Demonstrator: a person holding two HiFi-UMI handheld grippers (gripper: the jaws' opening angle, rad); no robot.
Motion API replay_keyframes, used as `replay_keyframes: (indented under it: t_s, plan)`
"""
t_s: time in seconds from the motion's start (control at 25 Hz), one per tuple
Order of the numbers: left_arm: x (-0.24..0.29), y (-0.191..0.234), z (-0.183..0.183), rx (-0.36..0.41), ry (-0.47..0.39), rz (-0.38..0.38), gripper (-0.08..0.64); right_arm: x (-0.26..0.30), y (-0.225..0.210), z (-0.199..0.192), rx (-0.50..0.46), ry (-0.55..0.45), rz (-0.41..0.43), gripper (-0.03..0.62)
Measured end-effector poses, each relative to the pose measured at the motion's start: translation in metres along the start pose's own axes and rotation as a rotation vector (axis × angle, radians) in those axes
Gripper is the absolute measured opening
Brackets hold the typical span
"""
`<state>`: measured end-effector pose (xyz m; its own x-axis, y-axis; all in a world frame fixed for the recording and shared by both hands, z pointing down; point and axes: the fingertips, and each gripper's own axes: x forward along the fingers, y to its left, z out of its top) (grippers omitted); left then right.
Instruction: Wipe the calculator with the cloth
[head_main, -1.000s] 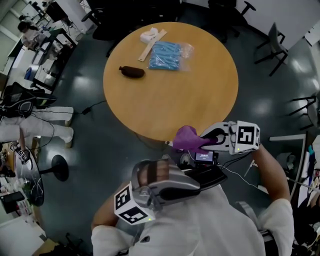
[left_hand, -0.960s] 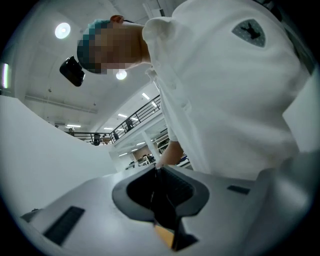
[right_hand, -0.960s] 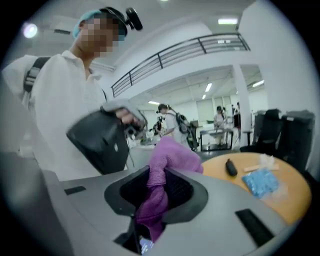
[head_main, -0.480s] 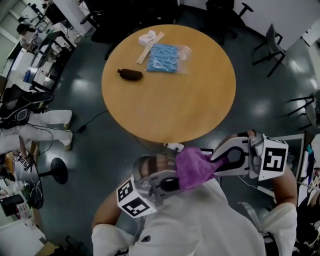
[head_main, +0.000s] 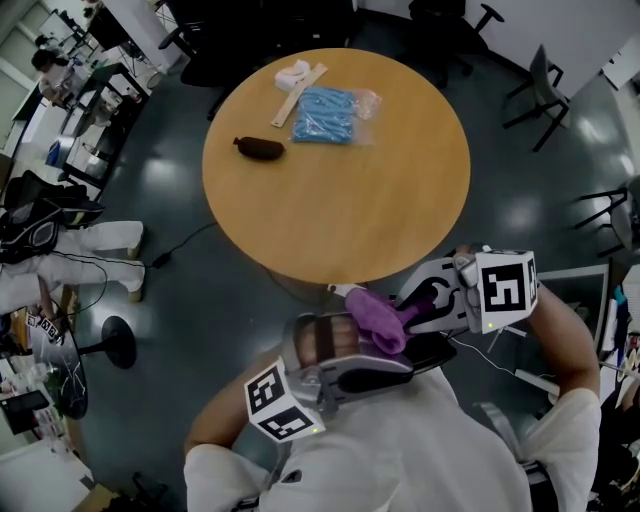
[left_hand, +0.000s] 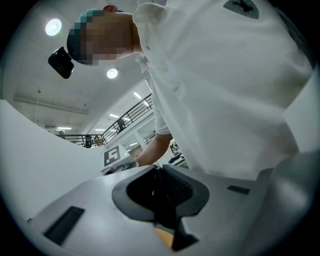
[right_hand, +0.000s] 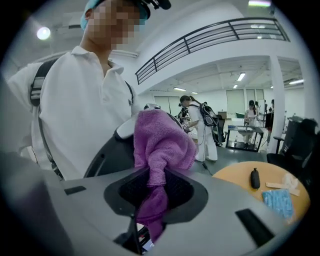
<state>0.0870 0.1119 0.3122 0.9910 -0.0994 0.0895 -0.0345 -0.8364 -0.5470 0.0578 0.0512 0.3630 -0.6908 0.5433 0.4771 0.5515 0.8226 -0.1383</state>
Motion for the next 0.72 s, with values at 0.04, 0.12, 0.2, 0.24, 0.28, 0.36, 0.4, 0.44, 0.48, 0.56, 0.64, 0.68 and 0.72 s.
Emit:
replay_keyframes:
  t_s: [0.04,0.12,0.2,0.24,0.28,0.36,0.4,0.44,0.48,0.56,0.64,0.68,0.72]
  plan:
    - [0.001,0.0,0.002,0.0,-0.008,0.001,0.049,0.004,0.0,-0.002,0.013,-0.004,0.024,0.087]
    - [0.002,0.001,0.006,0.0,-0.02,0.006,0.049,0.014,0.001,-0.007,0.029,-0.003,0.067,0.087]
    - [0.001,0.002,0.008,-0.002,-0.027,0.014,0.049,0.023,0.0,-0.014,0.05,0.011,0.101,0.087]
    - [0.0,0.003,0.008,-0.003,-0.029,0.019,0.049,0.028,0.0,-0.018,0.064,0.022,0.116,0.087]
    - [-0.001,0.004,0.008,-0.005,-0.029,0.022,0.049,0.032,0.001,-0.022,0.075,0.03,0.132,0.087]
    - [-0.002,0.005,0.009,-0.009,-0.031,0.027,0.049,0.042,0.001,-0.027,0.09,0.035,0.163,0.087]
    - [-0.003,0.006,0.009,-0.011,-0.033,0.029,0.049,0.045,0.0,-0.029,0.099,0.032,0.177,0.087]
    - [-0.002,0.006,0.01,-0.014,-0.036,0.032,0.049,0.048,0.0,-0.032,0.109,0.026,0.189,0.087]
    - [-0.002,0.007,0.011,-0.017,-0.04,0.036,0.049,0.051,0.0,-0.035,0.12,0.019,0.198,0.087]
    - [-0.004,0.008,0.013,-0.033,-0.054,0.048,0.049,0.058,0.0,-0.042,0.142,0.01,0.209,0.087]
    - [-0.007,0.011,0.015,-0.05,-0.071,0.068,0.049,0.065,0.0,-0.052,0.16,0.012,0.207,0.087]
    - [-0.01,0.013,0.017,-0.056,-0.079,0.082,0.048,0.068,-0.001,-0.06,0.168,0.016,0.2,0.087]
    - [-0.012,0.016,0.019,-0.063,-0.088,0.097,0.049,0.07,-0.003,-0.069,0.174,0.021,0.186,0.087]
